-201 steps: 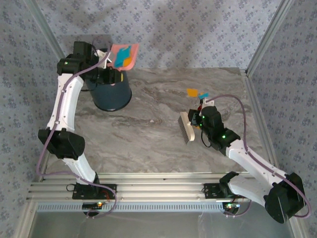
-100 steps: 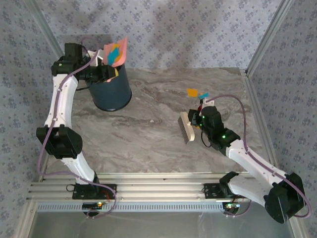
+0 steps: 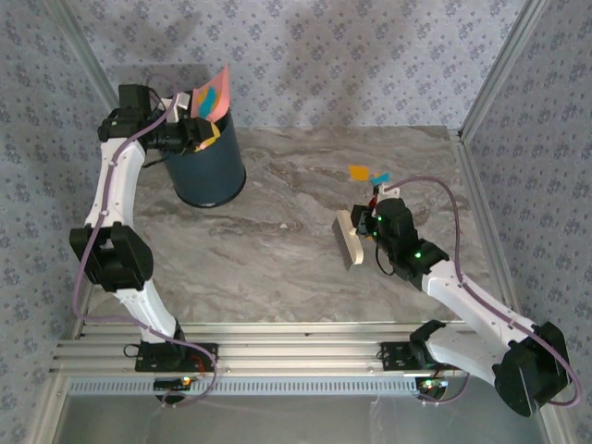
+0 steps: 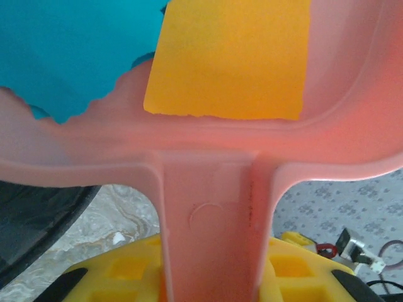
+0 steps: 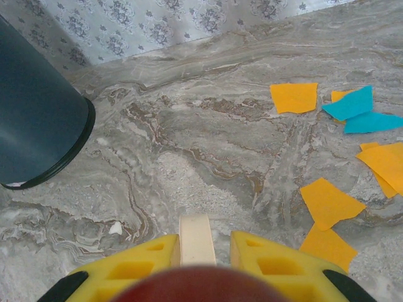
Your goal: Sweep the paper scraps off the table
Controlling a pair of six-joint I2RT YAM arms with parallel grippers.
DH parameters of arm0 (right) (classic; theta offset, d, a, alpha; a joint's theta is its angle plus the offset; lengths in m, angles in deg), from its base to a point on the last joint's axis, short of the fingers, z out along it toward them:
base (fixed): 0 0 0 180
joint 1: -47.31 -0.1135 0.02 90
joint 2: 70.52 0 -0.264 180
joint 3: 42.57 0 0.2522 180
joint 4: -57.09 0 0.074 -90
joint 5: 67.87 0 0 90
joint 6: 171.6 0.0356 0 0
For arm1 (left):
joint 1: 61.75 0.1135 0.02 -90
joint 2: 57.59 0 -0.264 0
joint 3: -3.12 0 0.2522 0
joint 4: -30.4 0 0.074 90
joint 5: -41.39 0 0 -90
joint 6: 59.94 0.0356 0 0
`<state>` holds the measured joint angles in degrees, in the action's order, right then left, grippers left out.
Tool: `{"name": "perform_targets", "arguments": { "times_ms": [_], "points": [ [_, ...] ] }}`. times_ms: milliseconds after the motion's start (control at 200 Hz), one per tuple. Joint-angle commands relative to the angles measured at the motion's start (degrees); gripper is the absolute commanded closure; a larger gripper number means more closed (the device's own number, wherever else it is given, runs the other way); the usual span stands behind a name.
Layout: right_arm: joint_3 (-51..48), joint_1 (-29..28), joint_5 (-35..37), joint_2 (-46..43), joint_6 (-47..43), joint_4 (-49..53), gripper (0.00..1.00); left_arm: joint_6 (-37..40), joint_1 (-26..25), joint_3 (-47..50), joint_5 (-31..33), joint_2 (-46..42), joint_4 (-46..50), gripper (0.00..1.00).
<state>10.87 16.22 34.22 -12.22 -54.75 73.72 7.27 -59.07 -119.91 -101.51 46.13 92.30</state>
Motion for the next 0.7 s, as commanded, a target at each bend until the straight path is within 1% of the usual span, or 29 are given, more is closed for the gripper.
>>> {"name": "perform_targets", "arguments": {
  "times_ms": [0, 300, 315, 695],
  "points": [
    [2.06, 0.18, -0.33, -0.12, 1.28, -0.16, 1.0, -5.2, 1.11, 0.64, -5.07, 0.77, -5.7, 1.0],
    [1.96, 0.21, -0.16, -0.03, 1.36, -0.24, 1.0, -11.29, 1.47, 1.12, -8.21, 2.34, -8.94, 1.0],
    [1.91, 0.18, -0.21, -0.01, 1.36, -0.24, 1.0, -11.65, 1.52, 1.13, -8.39, 2.43, -10.47, 1.0],
    [1.85, 0.24, -0.24, 0.03, 1.35, -0.27, 1.0, -20.55, 1.61, 3.32, -11.17, 2.54, -18.53, 1.0]
  ]
}}
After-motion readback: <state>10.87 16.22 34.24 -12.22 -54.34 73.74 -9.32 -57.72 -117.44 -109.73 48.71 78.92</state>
